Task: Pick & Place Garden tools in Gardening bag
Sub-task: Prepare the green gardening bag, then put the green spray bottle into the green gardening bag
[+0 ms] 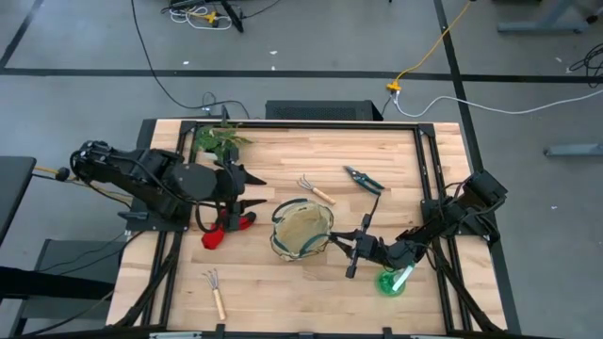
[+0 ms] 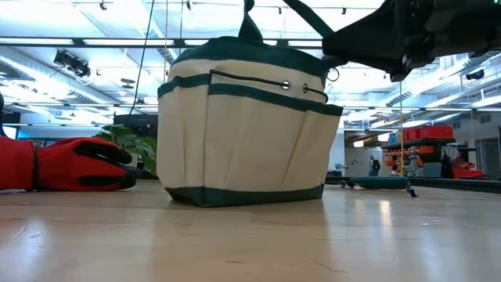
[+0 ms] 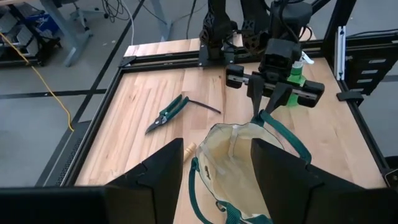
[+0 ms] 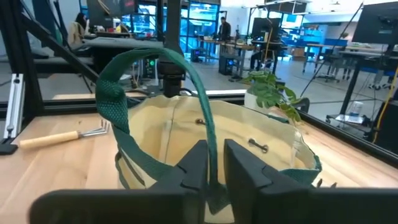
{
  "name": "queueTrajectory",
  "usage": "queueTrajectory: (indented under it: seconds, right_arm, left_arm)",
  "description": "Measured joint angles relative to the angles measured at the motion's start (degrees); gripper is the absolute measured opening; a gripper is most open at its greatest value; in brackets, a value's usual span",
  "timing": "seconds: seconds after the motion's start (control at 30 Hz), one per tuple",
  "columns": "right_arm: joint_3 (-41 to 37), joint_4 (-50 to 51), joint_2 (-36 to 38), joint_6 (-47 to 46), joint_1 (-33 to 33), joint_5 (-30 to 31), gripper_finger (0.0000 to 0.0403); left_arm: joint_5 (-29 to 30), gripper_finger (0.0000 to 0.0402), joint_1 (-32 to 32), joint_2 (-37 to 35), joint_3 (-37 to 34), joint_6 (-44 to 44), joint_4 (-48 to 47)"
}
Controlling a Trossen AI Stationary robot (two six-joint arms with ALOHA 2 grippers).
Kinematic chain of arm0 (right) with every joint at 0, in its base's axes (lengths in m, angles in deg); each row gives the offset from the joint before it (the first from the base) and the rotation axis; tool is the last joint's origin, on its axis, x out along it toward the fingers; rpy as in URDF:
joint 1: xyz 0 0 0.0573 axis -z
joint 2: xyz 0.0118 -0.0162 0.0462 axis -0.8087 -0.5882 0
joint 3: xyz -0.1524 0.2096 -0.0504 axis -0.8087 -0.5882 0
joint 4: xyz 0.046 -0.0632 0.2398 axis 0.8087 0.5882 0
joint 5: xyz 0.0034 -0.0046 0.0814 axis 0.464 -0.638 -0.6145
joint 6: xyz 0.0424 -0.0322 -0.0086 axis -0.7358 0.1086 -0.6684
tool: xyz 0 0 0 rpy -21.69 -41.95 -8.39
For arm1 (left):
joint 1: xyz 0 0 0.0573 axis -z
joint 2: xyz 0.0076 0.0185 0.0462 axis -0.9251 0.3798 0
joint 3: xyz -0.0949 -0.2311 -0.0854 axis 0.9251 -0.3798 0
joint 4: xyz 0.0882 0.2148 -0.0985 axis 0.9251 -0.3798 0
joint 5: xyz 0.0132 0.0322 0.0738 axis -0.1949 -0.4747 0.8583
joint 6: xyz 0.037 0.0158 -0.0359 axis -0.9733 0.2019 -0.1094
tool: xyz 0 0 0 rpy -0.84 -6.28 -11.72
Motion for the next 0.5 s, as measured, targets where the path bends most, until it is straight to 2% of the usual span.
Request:
queueTrajectory:
  seconds: [0.3,0.5]
  right_arm:
    - [0.0,-2.2,0.0,1.1,0.0,1.2,0.0158]
    - [0.0,-2.3,0.3,1.8,-0.1,1.3,0.0203]
  left_arm:
    - [0.0,0.0197,0.0,0.0,0.0,0.0,0.0]
    - [0.0,0.0197,0.0,0.0,0.0,0.0,-0.1]
